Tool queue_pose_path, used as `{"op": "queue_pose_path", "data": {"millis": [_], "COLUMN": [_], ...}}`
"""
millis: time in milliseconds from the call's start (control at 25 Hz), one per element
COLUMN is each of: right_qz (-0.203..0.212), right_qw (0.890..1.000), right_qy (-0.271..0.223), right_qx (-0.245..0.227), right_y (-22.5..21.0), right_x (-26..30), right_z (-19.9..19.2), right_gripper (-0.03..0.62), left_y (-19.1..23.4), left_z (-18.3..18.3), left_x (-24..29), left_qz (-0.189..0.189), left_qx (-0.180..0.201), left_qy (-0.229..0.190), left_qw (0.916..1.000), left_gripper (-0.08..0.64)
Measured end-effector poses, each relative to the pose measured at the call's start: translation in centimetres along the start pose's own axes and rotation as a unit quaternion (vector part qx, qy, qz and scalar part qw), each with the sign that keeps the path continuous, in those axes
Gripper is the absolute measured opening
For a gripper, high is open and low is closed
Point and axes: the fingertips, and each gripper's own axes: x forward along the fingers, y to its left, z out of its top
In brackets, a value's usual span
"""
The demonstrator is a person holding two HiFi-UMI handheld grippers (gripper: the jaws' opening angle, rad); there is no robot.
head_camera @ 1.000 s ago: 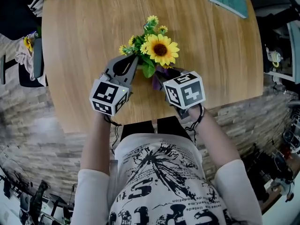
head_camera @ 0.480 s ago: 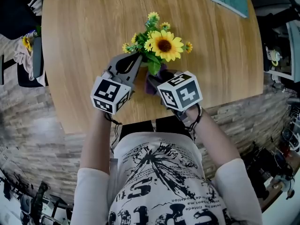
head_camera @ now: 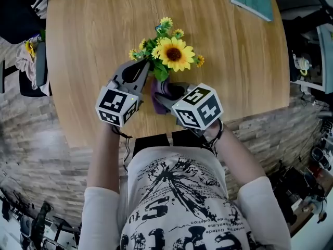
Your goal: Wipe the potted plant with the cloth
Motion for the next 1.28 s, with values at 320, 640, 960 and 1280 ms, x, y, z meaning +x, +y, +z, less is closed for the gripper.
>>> {"op": "queue_pose_path", "data": {"millis": [320, 640, 960, 1280], "right_qz": [-0.027, -0.071, -0.15, -0.174], "right_qw": [0.997, 0.986, 0.966, 0.952], "right_qy": [0.066, 0.129, 0.143, 0.099], "right_qx": [-0.042, -0.073, -0.155, -0.23], "right_y": [-4.0, -10.3, -17.8, -20.5], "right_x": [-3.9, -7.7, -10.4, -10.0], "right_z": [-3.1, -5.2, 0.4, 10.1], "right_gripper": [0.078, 0.078, 0.079, 0.079], "left_y": [0.1, 0.1, 0.0, 0.1], "left_z": [0.2, 0.1, -0.7, -0.2], "left_x": [0.2, -0.2, -0.7, 0.0], "left_qz": [0.075, 0.167, 0.213, 0.205], "left_qx": [-0.039, -0.068, -0.098, -0.094], "left_qy": [-0.006, 0.006, -0.012, -0.003], "left_qw": [0.9964, 0.9837, 0.972, 0.9742], "left_gripper": [0.002, 0.002, 0.002, 0.002]}}
